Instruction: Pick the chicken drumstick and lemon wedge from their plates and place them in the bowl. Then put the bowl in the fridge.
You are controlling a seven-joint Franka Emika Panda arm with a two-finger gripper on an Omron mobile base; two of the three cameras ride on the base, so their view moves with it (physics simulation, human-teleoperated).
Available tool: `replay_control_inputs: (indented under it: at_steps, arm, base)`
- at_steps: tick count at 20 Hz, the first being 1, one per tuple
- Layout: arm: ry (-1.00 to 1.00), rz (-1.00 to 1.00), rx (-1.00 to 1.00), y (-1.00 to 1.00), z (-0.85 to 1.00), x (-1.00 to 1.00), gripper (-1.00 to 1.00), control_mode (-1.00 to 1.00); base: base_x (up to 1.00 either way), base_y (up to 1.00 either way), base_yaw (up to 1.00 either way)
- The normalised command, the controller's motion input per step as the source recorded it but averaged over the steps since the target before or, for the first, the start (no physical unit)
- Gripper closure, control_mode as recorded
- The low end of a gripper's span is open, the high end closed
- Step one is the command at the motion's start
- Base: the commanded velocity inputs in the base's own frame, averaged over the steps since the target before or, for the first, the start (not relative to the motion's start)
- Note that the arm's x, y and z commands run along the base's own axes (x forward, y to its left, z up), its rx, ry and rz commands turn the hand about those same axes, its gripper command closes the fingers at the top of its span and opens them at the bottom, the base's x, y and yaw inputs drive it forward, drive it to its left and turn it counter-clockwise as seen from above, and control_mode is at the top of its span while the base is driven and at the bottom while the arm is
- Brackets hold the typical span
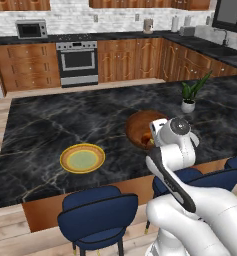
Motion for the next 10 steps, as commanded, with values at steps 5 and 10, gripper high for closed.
replay_control_inputs:
  at_steps: [5,10]
  arm:
    - [0.00,0.00,0.00,0.00,0.00,0.00,1.00,1.00]
    - [0.00,0.00,0.00,0.00,0.00,0.00,1.00,1.00]
  base:
    - [-0.06,0.00,0.00]
    - [-0.63,-0.06,0.00]
